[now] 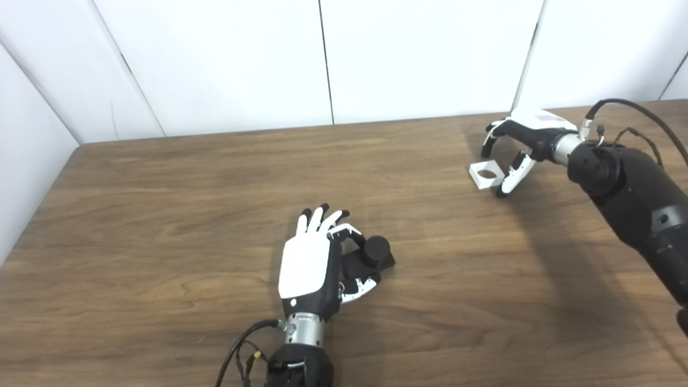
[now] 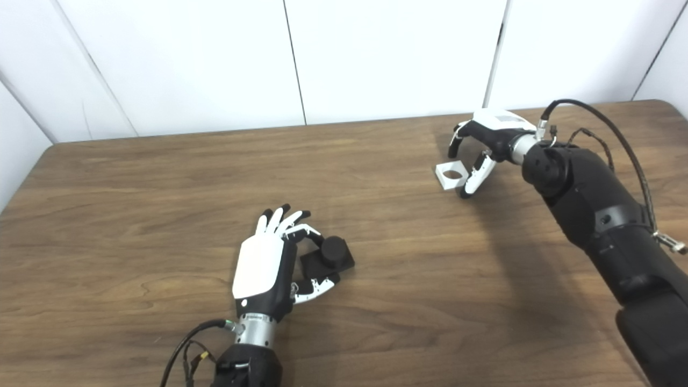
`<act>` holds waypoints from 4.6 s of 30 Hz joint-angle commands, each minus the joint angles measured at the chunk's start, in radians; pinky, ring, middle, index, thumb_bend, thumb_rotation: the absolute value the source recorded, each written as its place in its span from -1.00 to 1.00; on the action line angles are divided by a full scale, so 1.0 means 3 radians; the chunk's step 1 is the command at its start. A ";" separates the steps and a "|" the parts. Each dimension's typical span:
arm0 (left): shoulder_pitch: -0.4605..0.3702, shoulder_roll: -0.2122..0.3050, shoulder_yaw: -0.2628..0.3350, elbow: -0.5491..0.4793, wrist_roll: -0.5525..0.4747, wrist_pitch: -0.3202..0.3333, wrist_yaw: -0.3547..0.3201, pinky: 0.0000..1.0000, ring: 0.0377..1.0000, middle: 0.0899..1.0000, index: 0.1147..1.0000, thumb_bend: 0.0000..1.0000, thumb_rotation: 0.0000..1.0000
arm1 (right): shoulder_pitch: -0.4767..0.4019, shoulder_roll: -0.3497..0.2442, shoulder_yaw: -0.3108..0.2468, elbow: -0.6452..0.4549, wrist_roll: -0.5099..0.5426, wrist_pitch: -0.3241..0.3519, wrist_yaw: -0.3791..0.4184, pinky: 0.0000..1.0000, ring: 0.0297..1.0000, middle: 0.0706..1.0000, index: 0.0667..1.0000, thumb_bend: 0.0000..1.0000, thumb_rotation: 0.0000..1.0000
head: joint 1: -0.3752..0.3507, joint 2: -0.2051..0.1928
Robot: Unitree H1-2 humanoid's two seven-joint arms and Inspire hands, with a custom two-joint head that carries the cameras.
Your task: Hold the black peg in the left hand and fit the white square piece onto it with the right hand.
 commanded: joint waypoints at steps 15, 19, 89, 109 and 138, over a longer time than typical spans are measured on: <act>-0.0002 -0.0122 -0.0052 0.0068 0.0063 0.0014 0.0024 1.00 0.92 0.69 -0.15 0.02 -0.83 | -0.0147 -0.0002 0.0046 -0.0098 -0.0009 -0.0059 0.0027 0.83 0.96 0.83 0.01 0.29 -0.72 | -0.0005 0.0037; -0.0002 -0.0130 -0.0056 0.0066 0.0069 0.0028 0.0016 1.00 0.92 0.70 -0.15 0.02 -0.82 | -0.0159 -0.0007 0.0067 -0.0092 -0.0012 -0.0089 0.0043 0.82 0.96 0.83 -0.08 0.06 -0.72 | -0.0003 0.0050; -0.0094 -0.0139 -0.0009 0.0244 0.0012 0.0006 0.0101 1.00 0.93 0.69 -0.15 0.02 -0.82 | -0.0139 -0.0176 -0.0016 -0.0737 0.0026 -0.0007 0.0371 0.75 0.91 0.74 -0.09 0.05 -0.72 | -0.0032 0.0033; -0.0162 -0.0122 0.0004 0.0313 -0.0021 0.0015 0.0125 1.00 0.92 0.70 -0.15 0.02 -0.82 | 0.0081 -0.0138 -0.0117 -0.2192 0.0362 0.0164 0.0986 0.77 0.98 0.76 -0.09 0.05 -0.72 | -0.0027 0.0002; -0.0158 -0.0164 -0.0037 0.0346 0.0005 0.0076 0.0142 1.00 0.93 0.70 -0.15 0.02 -0.82 | 0.0195 0.0186 0.0026 -0.2788 0.0379 0.0346 0.1389 0.90 1.00 0.76 -0.09 0.05 -0.73 | 0.0014 0.0004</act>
